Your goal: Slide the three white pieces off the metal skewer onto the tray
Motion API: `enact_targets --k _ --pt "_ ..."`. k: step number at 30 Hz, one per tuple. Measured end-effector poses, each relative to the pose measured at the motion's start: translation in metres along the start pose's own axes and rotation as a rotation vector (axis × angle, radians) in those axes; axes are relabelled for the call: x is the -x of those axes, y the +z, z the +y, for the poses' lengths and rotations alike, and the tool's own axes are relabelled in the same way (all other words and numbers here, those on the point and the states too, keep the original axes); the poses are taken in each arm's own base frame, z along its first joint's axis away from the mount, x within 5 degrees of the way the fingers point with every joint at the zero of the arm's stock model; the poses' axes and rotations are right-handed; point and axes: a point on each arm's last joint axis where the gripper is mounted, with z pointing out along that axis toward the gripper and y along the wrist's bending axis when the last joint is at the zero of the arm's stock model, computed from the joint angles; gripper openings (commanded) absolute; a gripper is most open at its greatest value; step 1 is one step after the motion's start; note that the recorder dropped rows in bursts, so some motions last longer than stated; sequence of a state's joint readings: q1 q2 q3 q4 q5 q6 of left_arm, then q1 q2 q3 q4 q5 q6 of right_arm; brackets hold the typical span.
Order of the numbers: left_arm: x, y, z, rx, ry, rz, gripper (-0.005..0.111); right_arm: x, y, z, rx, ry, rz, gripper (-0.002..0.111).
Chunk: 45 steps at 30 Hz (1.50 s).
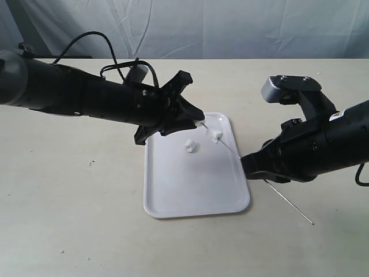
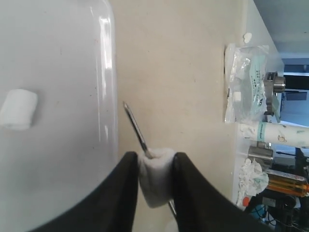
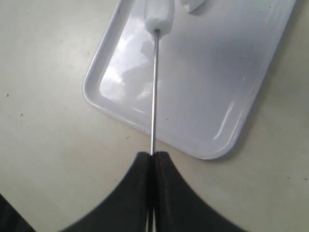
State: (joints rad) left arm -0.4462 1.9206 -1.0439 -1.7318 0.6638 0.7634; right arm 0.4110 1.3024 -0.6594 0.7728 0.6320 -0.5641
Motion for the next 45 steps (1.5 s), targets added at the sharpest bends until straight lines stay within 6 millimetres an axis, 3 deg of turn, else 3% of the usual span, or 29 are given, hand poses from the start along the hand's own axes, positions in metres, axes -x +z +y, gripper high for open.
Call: enact_targets --k 20,26,34,40,45 --pt "0.015 -0.002 0.013 0.156 0.038 -0.159 0.026 -0.021 -0.003 -0.004 -0.045 -0.035 0.235 -0.001" --pt "0.008 -0.001 0.013 0.153 0.09 -0.081 0.045 -0.012 -0.002 -0.012 -0.132 -0.04 0.135 -0.001" --pt "-0.003 -0.001 0.013 0.151 0.019 0.037 0.045 0.0 0.001 -0.015 -0.16 0.002 0.002 -0.001" --pt "-0.007 0.0 -0.003 -0.032 -0.012 0.082 0.045 0.002 0.024 -0.022 -0.124 0.066 0.032 -0.001" --pt "-0.012 0.004 -0.007 -0.04 0.001 0.08 0.045 0.007 0.036 -0.021 -0.056 0.097 -0.011 -0.001"
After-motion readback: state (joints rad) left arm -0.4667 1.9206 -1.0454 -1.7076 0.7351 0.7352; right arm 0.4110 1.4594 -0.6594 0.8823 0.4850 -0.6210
